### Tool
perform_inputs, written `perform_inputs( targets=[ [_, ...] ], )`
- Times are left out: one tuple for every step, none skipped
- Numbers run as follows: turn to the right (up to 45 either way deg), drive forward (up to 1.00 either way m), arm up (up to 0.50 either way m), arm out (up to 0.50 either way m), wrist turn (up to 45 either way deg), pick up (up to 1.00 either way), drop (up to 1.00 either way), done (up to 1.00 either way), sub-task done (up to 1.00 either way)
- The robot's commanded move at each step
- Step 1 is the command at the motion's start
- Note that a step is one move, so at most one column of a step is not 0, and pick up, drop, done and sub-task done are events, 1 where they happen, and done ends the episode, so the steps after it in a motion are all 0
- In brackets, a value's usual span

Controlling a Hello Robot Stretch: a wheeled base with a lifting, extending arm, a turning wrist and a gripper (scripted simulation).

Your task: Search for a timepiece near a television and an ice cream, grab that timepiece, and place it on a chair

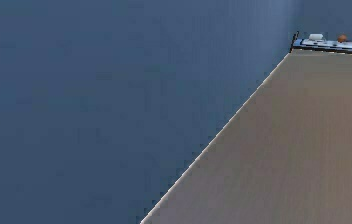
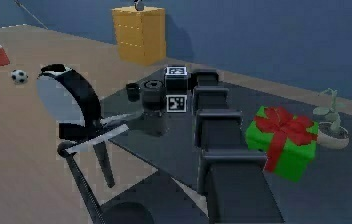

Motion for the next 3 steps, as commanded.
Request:
perform_inputs(
  targets=[
    [0.0,0.0,0.0,0.0,-45.0,0.0,0.0,0.0,0.0],
    [0.0,0.0,0.0,0.0,-15.0,0.0,0.0,0.0,0.0],
    [0.0,0.0,0.0,-0.18,0.0,0.0,0.0,0.0,0.0]
  ],
)
